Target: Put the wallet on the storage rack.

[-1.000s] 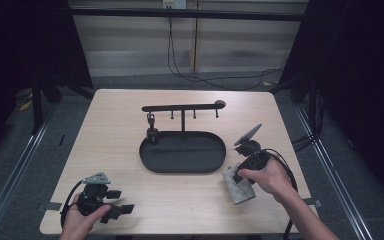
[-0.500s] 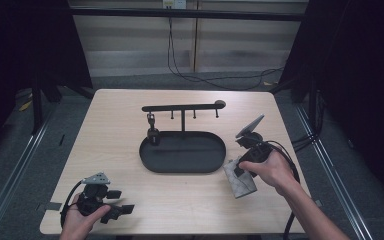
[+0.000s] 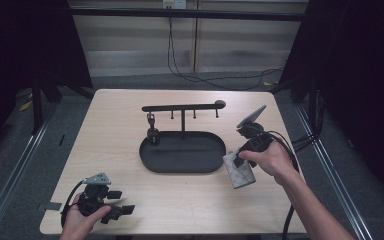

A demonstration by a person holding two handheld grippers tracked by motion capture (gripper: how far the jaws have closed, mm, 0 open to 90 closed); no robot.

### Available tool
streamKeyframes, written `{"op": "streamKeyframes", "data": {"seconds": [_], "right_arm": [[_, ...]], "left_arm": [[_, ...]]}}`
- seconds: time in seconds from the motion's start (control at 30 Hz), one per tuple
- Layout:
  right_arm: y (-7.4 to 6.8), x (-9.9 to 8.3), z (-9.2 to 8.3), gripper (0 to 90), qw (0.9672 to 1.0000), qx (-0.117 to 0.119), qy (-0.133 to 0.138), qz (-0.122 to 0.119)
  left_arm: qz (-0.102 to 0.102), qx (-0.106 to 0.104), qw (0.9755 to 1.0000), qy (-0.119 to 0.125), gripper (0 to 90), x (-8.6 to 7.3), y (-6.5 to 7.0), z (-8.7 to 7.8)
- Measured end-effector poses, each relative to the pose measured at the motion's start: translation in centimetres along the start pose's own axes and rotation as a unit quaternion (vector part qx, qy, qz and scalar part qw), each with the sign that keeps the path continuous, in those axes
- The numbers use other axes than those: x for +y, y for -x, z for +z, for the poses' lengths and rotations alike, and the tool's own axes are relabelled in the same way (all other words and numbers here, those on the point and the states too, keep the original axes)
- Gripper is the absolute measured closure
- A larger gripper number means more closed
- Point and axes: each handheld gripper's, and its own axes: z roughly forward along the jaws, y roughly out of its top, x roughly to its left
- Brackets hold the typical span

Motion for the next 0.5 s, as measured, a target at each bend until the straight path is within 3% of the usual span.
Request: {"op": "streamKeyframes", "data": {"seconds": [0.5], "right_arm": [[-1.3,2.7,-0.5,56.7,0.9997,0.011,0.017,-0.011]], "left_arm": [[0.0,0.0,1.0,-0.003,19.5,0.1,-0.1,0.1]]}}
